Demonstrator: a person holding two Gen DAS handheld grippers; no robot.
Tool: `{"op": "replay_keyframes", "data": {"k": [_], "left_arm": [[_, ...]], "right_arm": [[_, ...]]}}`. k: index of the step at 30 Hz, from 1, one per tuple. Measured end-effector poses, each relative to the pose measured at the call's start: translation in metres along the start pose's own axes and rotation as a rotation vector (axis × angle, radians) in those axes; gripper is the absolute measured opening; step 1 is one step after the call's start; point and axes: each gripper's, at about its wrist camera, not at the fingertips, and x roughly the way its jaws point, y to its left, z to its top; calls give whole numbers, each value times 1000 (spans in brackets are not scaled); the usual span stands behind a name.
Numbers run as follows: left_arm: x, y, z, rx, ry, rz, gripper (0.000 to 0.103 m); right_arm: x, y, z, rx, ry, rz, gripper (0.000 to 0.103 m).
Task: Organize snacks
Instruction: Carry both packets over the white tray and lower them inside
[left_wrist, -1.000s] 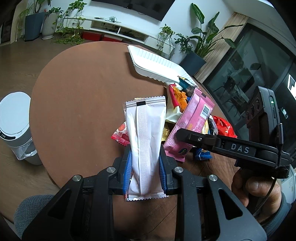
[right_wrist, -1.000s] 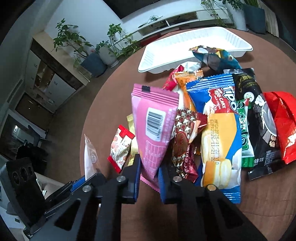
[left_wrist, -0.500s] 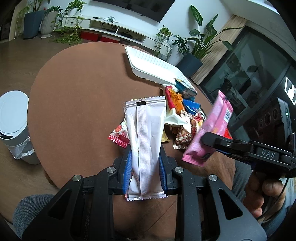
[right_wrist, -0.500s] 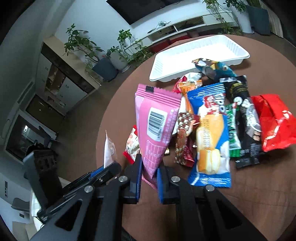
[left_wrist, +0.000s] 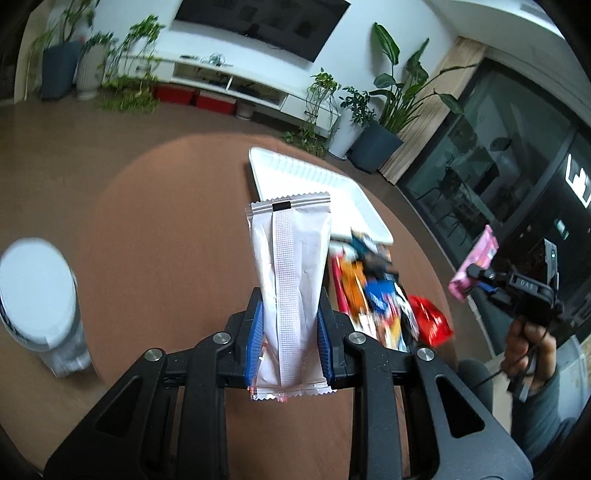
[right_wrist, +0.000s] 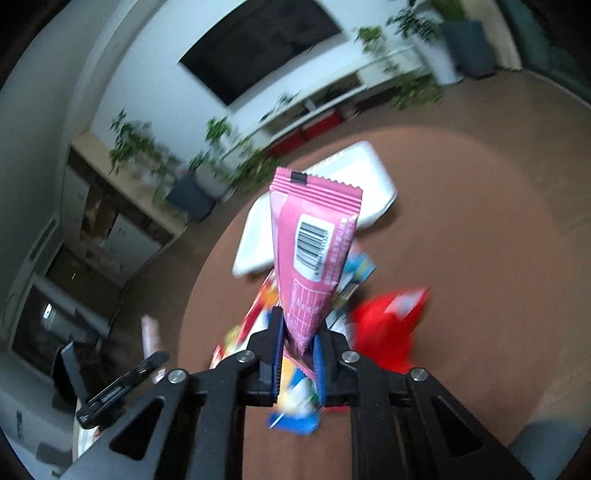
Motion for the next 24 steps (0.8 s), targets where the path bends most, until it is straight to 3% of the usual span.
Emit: {"op": "replay_keyframes", "data": {"k": [6, 13, 17, 24], "left_arm": [[38, -17, 72, 85, 39, 19, 24], [120, -40, 143, 122, 144, 39, 24], [166, -42, 160, 115, 211, 62, 24], [224, -33, 151, 101, 287, 108, 24]], "right_arm": [[10, -29, 72, -15, -19, -71, 15], [91, -15, 137, -142, 149, -55, 15], [135, -6, 152, -195, 241, -35, 15], [197, -9, 153, -264, 412, -51, 15]]}}
